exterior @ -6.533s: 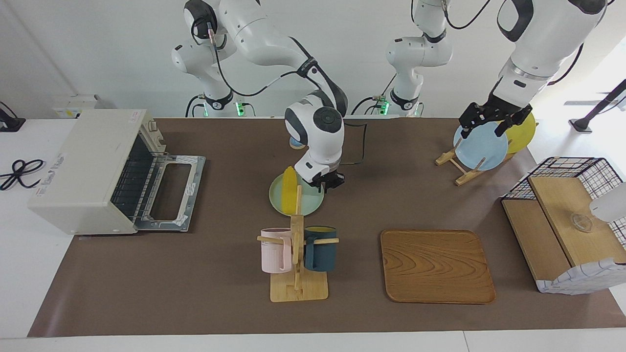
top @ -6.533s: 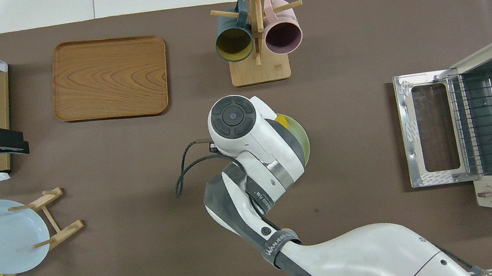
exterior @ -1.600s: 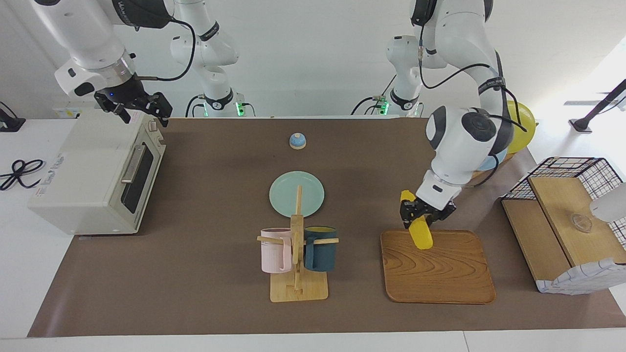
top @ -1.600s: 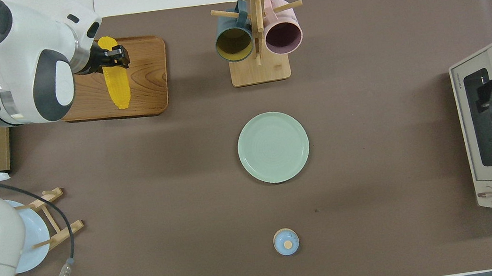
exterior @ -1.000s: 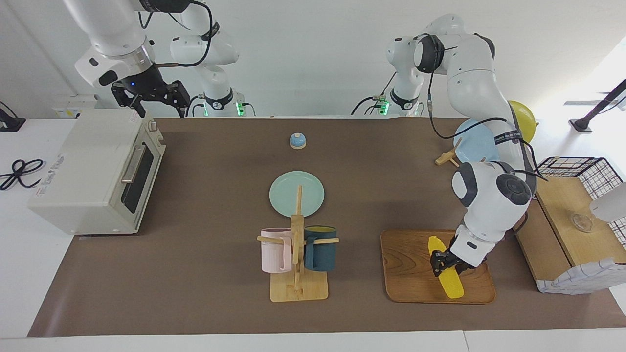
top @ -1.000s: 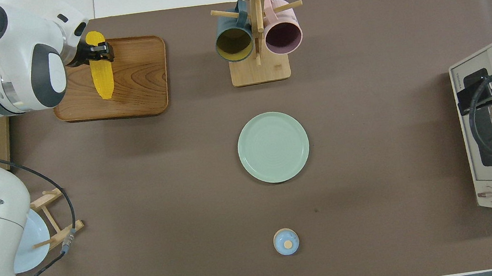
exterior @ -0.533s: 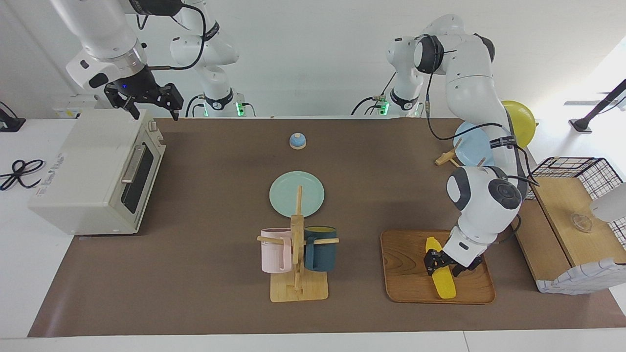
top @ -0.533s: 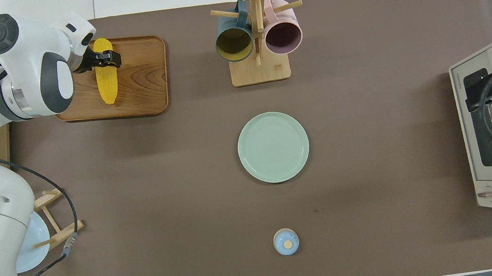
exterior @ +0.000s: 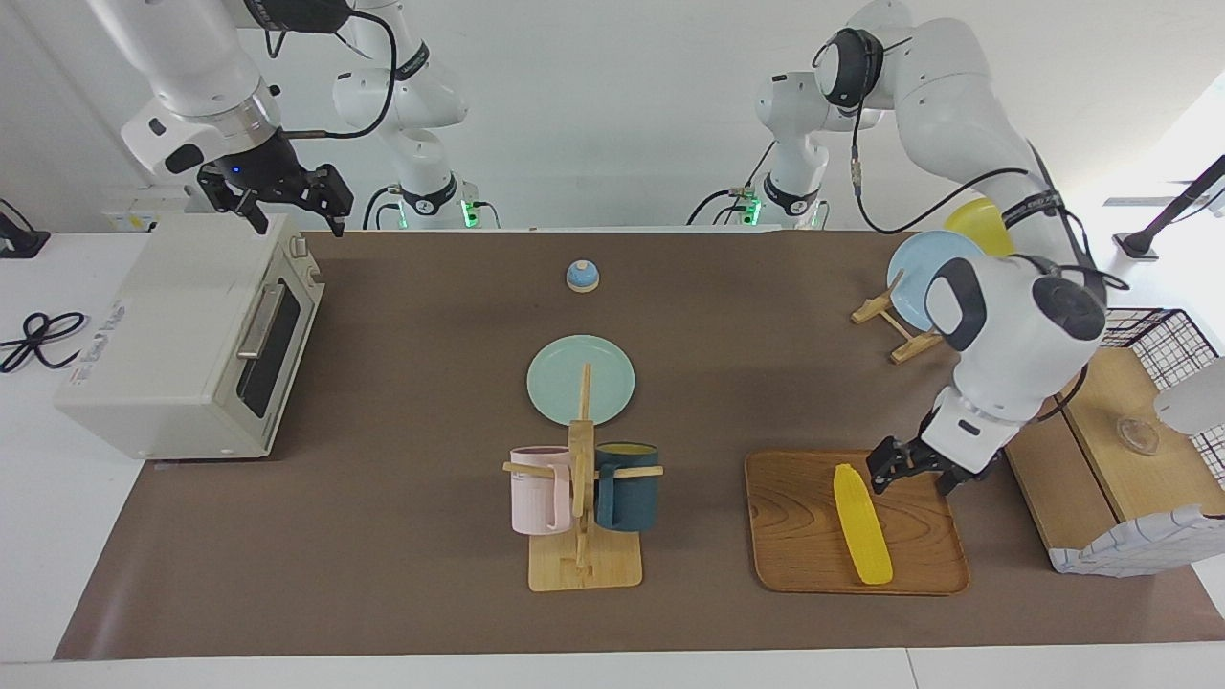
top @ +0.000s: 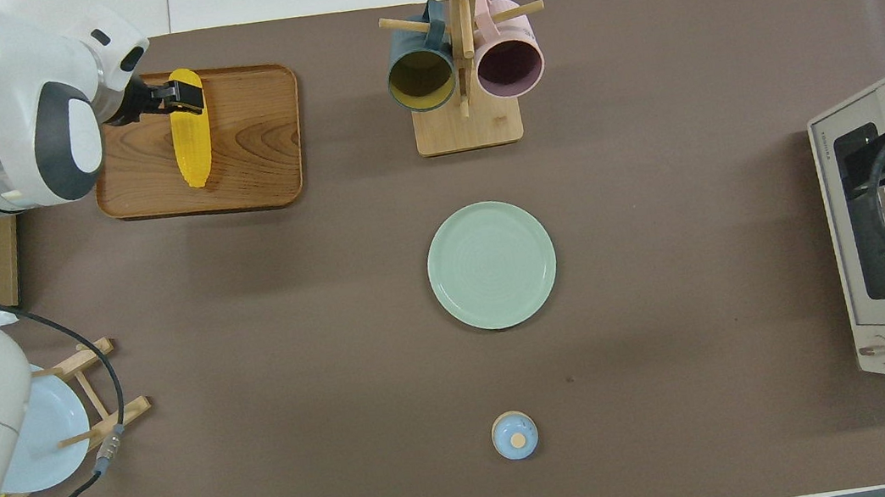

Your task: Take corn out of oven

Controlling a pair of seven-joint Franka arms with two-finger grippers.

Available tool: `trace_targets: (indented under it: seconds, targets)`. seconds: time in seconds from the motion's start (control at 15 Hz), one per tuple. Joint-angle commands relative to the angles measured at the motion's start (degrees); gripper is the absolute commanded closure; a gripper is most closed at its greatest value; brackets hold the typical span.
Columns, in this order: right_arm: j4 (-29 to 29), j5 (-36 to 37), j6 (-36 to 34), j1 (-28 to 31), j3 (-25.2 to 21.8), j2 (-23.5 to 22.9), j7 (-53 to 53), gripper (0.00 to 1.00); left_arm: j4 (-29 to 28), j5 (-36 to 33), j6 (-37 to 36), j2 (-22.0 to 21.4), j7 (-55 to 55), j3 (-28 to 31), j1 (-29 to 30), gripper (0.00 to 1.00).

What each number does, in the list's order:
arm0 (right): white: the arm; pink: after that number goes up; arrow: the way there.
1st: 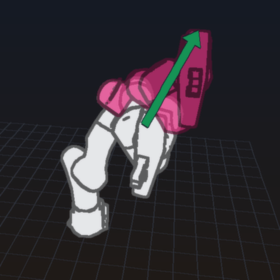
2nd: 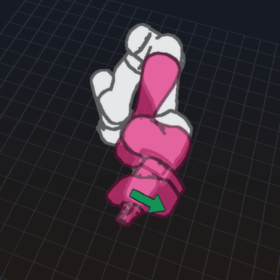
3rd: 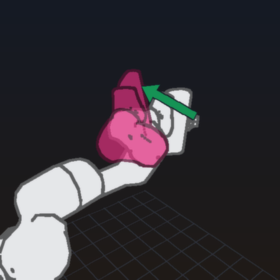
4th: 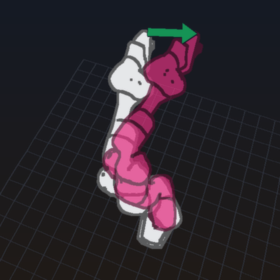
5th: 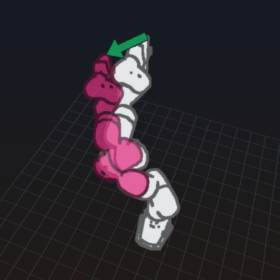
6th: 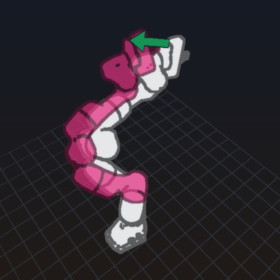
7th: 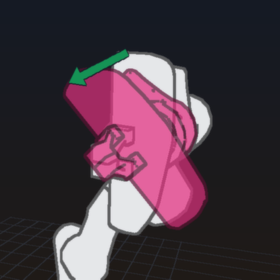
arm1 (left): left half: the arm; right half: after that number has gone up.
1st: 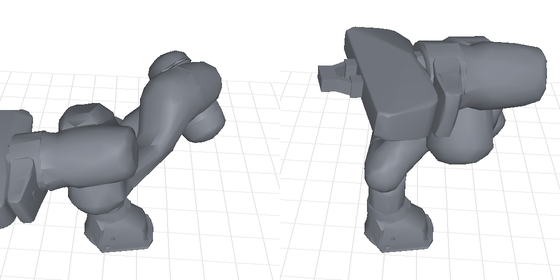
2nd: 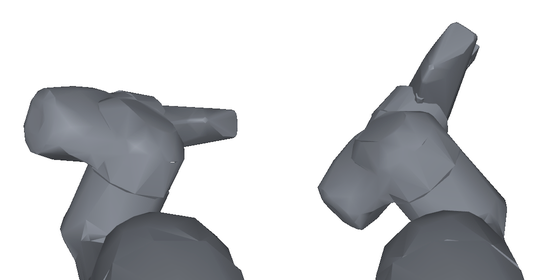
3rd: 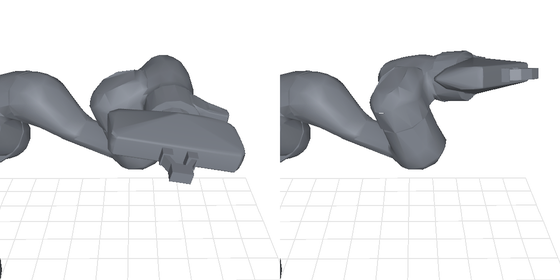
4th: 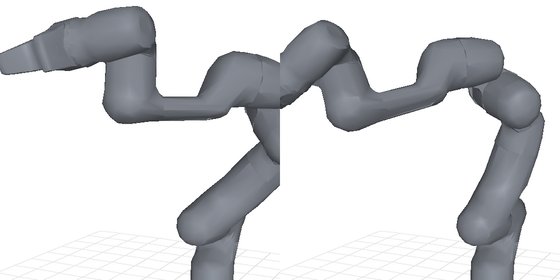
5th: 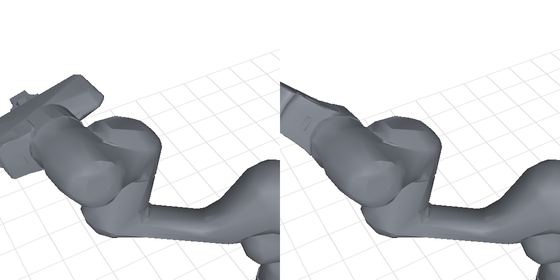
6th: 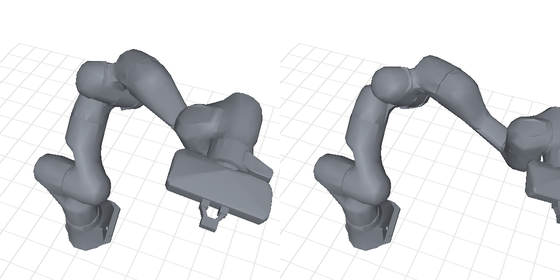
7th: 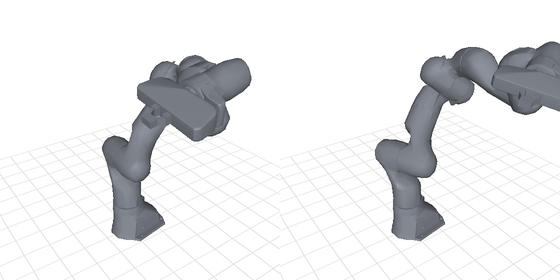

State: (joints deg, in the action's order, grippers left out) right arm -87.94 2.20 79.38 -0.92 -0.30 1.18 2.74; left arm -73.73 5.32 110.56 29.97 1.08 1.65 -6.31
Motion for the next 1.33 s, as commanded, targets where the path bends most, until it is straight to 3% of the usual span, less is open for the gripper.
trace_targets:
  seconds: [0.0, 0.27, 0.4, 0.53, 0.73, 0.87, 1.07, 1.27]
  targets:
    - [-1.9, -1.9, 2.6, 2.0, 0.1, -0.1, -1.6, 0.0, -2.6, 0.0, -10.3, -8.3, -0.4, 1.8, 0.1, 0.0]
    - [-1.9, -1.9, 3.2, 2.7, 0.0, -0.1, -1.4, 0.0, -3.4, -3.6, -25.4, -18.9, -0.8, 1.9, 0.2, 0.0]
    - [-1.8, -1.9, 3.5, 2.6, 0.1, -0.1, -1.4, 0.0, -3.2, -5.1, -29.4, -22.7, -0.7, 1.8, 0.2, 0.0]
    - [-1.8, -1.9, 3.2, 2.8, 0.1, -0.1, -1.7, 0.0, -2.4, -5.1, -28.2, -24.1, -0.5, 1.3, 1.4, 0.0]
    - [-1.7, -1.9, 3.1, 2.9, 0.1, -0.1, -1.7, 0.0, -0.4, -5.3, -19.4, -24.0, -0.5, 1.4, 1.6, 0.0]
    - [-1.6, -1.8, 3.2, 2.8, 0.1, -0.1, -1.7, 0.0, -1.2, -5.2, -20.4, -25.0, -0.6, 1.3, 1.5, 0.0]
    - [-1.6, -1.8, 3.4, 2.7, 0.2, -0.1, -1.7, 0.0, -6.1, -5.2, -28.4, -28.3, -0.8, 1.2, 1.5, 0.0]
    - [-1.5, -1.8, 3.3, 2.8, 0.1, -0.1, -1.7, 0.0, -18.0, -5.2, -27.9, -34.3, -0.6, 1.2, 1.3, 0.0]
